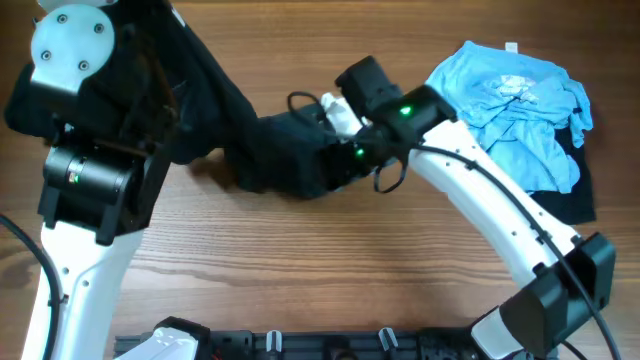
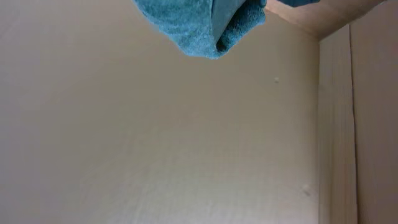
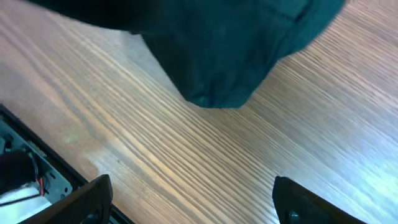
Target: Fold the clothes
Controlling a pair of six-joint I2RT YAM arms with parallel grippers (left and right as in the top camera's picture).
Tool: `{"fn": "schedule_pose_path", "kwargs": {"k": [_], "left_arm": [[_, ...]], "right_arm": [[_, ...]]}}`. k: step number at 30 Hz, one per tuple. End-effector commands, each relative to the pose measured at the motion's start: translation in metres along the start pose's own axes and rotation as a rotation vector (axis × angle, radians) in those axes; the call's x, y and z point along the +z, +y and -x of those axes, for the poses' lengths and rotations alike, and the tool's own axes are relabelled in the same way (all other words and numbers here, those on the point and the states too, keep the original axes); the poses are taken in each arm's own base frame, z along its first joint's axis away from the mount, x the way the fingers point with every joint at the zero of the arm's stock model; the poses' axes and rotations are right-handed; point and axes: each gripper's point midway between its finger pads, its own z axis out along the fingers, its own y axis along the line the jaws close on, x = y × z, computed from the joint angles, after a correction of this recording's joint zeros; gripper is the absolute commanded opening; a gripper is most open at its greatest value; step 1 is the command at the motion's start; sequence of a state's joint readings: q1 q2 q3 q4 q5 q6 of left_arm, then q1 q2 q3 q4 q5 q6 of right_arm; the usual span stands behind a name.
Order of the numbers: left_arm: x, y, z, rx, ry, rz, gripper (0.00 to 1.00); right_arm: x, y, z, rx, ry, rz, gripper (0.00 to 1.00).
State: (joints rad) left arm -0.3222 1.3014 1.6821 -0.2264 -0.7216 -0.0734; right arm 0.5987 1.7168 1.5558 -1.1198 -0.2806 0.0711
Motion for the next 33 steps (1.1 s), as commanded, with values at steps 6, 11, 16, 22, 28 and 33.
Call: {"fn": "schedule_pose_path", "kwargs": {"k": [6,11,16,22,28,33], "left_arm": [[-0.003,0.007,0.011,-0.029,-0.026,0.019,0.04],[-0.003,0.007,0.007,-0.014,-0.009,0.021,0.04],[-0.003,0.007,0.004,-0.003,0.003,0.022,0.04],[-0.003,0.008,-0.002,0.015,0.024,0.026,0.04],[-0.003,0.010,-0.010,0.042,0.053,0.030,0.04],[-0.003,0.010,-0.010,0.044,0.056,0.031,0.04]], "right_arm": [[0.028,0.023,0.015,-0.169,-0.084,0.018,0.84],[0.065,0.012,0.011,-0.197,-0.109,0.018,0.84],[0.095,0.004,0.015,-0.237,-0.143,0.009,0.78],[0.135,-0.004,0.025,-0.240,-0.149,0.013,0.67],[0.132,0.001,0.049,-0.238,-0.246,0.021,0.53],[0.128,0.003,0.062,-0.157,-0.301,0.038,0.04]]}}
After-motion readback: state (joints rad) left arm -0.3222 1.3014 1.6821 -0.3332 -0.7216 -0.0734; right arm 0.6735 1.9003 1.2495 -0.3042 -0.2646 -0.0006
